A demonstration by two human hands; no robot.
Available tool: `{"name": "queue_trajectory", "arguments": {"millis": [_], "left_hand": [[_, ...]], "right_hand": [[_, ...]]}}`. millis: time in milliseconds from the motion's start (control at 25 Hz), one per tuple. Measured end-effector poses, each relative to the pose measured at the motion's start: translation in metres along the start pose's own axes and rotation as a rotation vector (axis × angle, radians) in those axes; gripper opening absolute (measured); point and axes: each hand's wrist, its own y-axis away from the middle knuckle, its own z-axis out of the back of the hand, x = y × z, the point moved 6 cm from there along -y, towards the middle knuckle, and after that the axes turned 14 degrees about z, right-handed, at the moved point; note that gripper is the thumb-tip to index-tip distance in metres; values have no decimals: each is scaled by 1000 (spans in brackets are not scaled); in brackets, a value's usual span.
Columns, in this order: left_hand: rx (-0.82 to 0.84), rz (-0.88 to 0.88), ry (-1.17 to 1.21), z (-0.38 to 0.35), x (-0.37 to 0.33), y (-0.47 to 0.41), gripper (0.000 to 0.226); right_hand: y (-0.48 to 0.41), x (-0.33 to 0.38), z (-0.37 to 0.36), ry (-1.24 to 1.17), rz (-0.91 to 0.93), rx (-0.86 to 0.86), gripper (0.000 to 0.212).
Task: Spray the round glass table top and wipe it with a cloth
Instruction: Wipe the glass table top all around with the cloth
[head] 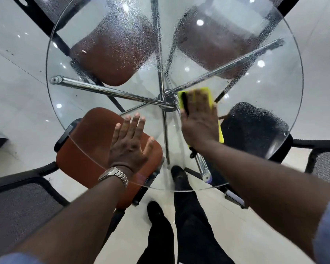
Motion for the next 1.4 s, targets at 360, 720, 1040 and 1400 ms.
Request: {"name": "queue_trajectory", "arguments": {"millis": [360, 720, 1040, 1400], "left_hand": [[39, 10, -4, -1, 1, 0, 72], [32, -1, -16, -3, 0, -2, 72], [56, 1, -20, -1, -1, -2, 73], [67, -234, 63, 2, -77, 9, 80]], "right_hand": [[-1, -25, 6, -41, -278, -135, 69], [-25, -65, 24, 42, 203, 40, 69], [43, -15, 9, 141, 790, 176, 64], [112, -40, 6, 79, 384, 56, 65]]}}
